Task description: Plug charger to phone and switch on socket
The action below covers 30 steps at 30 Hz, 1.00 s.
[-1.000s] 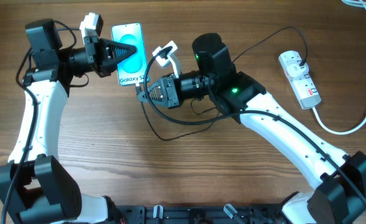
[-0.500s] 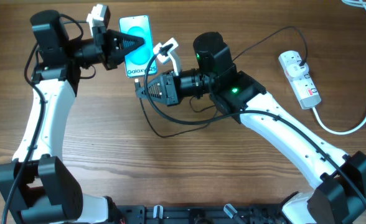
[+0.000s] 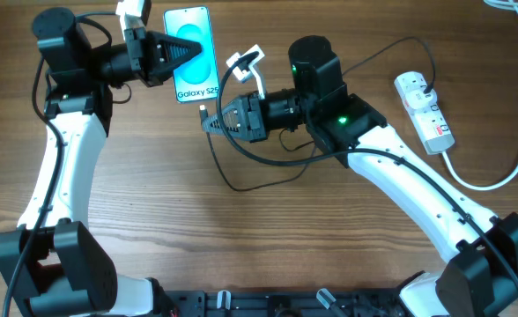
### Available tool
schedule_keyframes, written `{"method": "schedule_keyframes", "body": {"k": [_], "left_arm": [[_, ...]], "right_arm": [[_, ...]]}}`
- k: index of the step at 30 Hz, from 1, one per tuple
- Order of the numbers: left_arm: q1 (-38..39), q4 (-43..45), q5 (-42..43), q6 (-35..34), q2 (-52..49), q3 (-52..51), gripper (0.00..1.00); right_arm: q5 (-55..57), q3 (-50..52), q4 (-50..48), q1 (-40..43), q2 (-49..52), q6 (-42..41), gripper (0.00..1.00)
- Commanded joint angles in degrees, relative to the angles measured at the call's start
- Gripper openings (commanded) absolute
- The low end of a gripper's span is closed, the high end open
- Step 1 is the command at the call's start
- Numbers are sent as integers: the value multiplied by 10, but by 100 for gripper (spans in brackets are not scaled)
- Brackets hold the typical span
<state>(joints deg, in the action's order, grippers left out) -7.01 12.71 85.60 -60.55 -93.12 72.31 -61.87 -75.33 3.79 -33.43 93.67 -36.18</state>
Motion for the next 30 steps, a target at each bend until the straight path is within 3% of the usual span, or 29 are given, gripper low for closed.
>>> {"method": "schedule_keyframes", "body": {"k": [1, 18, 24, 30], "left_arm": [[7, 6, 3, 0, 10, 8, 4], [29, 11, -2, -10, 10, 8, 4], [29, 98, -1, -77, 10, 8, 4], [29, 98, 2, -73, 10, 8, 4]], "right_arm": [[-27, -3, -4, 0, 6, 0, 4], [-23, -3, -7, 16, 6, -3, 4], [-23, -3, -8, 16, 6, -2, 4], [-26, -3, -8, 16, 6, -2, 4]]}}
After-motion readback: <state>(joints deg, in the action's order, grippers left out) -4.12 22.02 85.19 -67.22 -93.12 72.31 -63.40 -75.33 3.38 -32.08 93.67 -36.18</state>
